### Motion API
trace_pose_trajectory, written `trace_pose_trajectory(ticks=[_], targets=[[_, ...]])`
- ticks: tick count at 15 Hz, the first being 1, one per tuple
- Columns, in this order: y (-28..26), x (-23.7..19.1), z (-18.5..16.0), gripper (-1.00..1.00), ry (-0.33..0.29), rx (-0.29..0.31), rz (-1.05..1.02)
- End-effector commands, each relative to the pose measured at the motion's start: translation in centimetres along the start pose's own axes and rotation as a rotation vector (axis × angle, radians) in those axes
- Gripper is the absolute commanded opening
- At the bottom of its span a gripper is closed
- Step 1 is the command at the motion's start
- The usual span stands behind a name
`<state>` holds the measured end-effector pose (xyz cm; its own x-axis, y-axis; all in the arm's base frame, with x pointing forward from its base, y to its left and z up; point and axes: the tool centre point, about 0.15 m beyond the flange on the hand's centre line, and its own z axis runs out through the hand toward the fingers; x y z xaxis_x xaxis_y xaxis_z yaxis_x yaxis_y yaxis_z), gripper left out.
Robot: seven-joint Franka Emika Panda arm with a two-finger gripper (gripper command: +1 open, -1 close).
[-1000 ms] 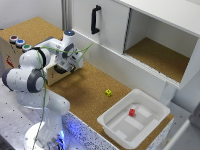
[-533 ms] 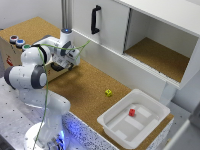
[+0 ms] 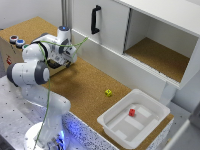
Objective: Grasp the drawer handle and close it
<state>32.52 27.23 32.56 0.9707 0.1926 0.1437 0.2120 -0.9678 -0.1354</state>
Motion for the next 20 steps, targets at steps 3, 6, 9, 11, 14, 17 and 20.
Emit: trace_pose_trajectory(ticks=[3,6,9,11,14,17,20], targets=[[-5.8,-0.2,0.7,1.0,-0.007,-0.018,-0.013],[-6.0,0.1,-3.2,1.0,0.039,-0.009,0.004],[-5.7,0.2,-7.4,1.0,0.093,0.01,0.03],[-5.4,0.1,-9.4,1.0,0.119,0.006,0.039],[-4.1,0.0,-11.6,1.0,0.142,-0.026,0.059],[-1.9,0.2,-11.6,1.0,0.137,-0.062,0.093],[1.4,0.1,-11.9,1.0,0.138,-0.1,0.123]])
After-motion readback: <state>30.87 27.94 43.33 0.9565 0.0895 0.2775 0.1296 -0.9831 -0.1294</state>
